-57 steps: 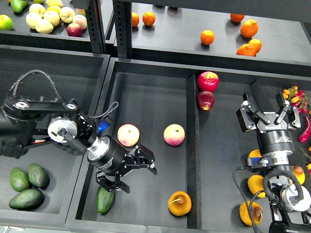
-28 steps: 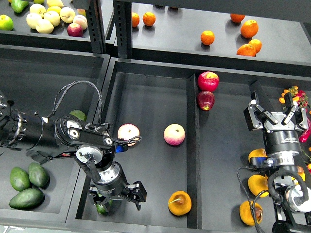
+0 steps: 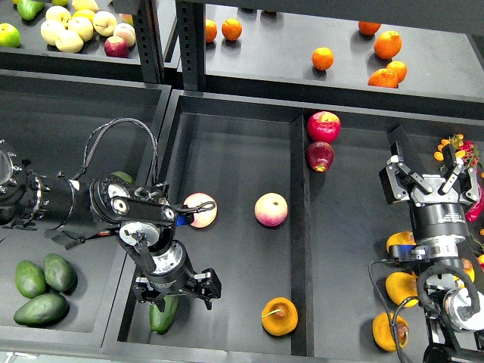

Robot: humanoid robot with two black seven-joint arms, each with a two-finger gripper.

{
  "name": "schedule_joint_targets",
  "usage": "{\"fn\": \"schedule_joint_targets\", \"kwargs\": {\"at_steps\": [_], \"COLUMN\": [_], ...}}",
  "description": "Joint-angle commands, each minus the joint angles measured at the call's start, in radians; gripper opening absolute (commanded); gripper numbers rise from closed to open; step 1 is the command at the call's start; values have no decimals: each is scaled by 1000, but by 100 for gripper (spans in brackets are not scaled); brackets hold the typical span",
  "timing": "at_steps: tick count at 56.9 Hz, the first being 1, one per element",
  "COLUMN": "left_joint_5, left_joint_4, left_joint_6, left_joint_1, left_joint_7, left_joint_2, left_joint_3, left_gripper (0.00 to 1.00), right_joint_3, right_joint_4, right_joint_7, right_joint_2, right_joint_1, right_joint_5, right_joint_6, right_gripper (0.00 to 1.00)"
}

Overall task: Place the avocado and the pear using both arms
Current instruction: 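Lower the left gripper down onto the green avocado nearest the robot, then close the left gripper around the green avocado and lift it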

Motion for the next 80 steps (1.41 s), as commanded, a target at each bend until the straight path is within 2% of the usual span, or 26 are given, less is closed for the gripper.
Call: {"fn": "schedule_joint_targets", "kwargs": {"at_steps": [1,60,80], "left_joint_5": [0,5,6], "left_joint_4": [3,180,195], "left_joint_6": [0,0,0], "left_joint_1": [6,132,155], "left_joint_7": [0,0,0], "left_joint_2": [0,0,0], "left_joint_3": [16,16,16], "left_gripper": [99,99,99], "right_joint_3": [0,1,1], "right_joint_4": [0,0,0], "right_joint_7": [0,0,0], "right_joint_2": [0,0,0], "right_joint_1": [0,-1,-1], "right_joint_5": [2,3,3], "right_joint_6": [6,19,20], "right_gripper": [100,100,100]}}
